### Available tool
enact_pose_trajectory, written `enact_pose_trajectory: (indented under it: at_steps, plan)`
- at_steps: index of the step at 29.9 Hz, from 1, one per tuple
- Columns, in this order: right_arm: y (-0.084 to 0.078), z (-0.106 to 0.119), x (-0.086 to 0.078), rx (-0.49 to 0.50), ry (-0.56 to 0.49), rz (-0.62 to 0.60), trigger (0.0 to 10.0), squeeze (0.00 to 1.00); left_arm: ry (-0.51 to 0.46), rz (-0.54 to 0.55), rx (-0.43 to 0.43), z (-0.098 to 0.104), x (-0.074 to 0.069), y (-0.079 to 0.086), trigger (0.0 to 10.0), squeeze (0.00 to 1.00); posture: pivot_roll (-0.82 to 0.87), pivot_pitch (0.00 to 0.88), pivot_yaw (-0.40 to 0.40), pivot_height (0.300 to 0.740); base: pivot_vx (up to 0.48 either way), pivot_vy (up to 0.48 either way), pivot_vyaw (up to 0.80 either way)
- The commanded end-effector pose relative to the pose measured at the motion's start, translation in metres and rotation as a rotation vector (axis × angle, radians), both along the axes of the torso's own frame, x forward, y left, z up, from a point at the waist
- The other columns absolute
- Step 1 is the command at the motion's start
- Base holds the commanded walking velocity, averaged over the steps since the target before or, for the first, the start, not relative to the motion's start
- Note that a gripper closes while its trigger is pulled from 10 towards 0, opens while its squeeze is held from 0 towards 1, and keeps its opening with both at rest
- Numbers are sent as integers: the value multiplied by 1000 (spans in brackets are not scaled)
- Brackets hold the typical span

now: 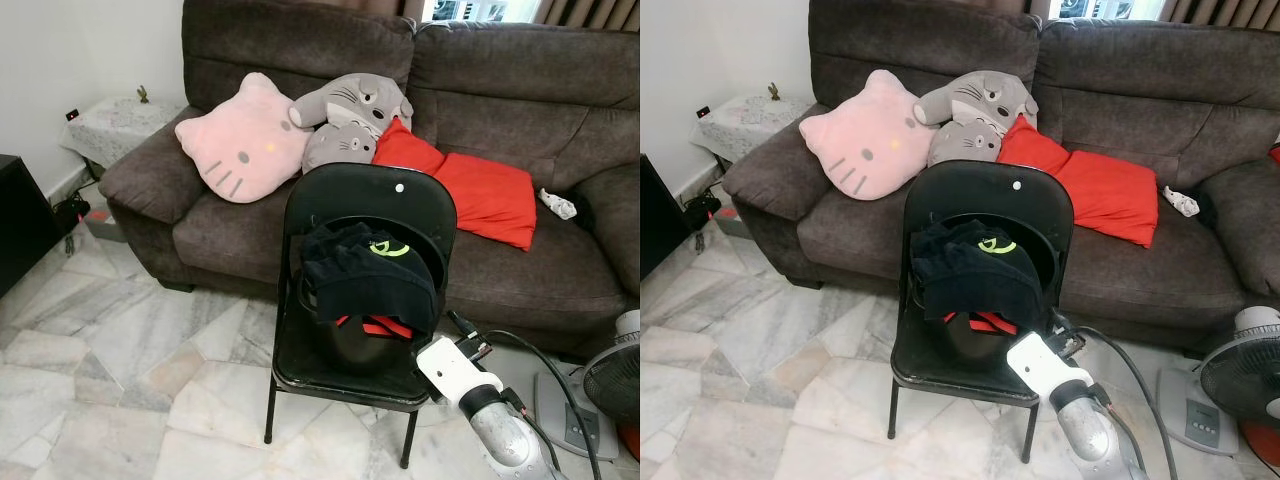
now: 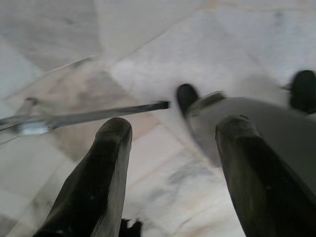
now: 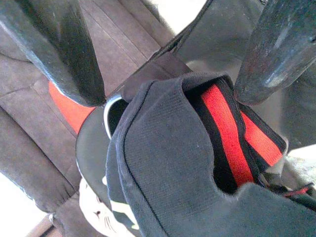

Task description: Hang hanger

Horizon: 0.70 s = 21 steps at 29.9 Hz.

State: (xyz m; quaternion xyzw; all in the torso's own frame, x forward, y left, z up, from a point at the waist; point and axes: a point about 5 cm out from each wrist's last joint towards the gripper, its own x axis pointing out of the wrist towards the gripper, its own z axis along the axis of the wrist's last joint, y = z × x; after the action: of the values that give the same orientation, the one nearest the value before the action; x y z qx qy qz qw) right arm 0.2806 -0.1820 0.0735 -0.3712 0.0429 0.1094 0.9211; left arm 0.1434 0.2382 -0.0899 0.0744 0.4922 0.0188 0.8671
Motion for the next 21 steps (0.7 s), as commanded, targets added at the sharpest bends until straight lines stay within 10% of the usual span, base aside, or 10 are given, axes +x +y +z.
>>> enact_pose_trajectory:
  at_steps: [1, 9, 21]
  plan:
    - [-4, -1, 4, 1, -12, -48, 10000, 0, 35, 10, -10, -3, -10, 4, 10000, 0, -184, 71, -16, 740, 0, 0, 0]
    - [-5, -6, 7, 9, -24, -94, 10000, 0, 39, -3, -9, -6, -15, -2, 10000, 0, -181, 74, -12, 740, 0, 0, 0]
    - [-9, -9, 14, 28, -63, -151, 10000, 0, 15, -48, -42, -10, 2, -54, 10000, 0, -178, 75, -6, 740, 0, 0, 0]
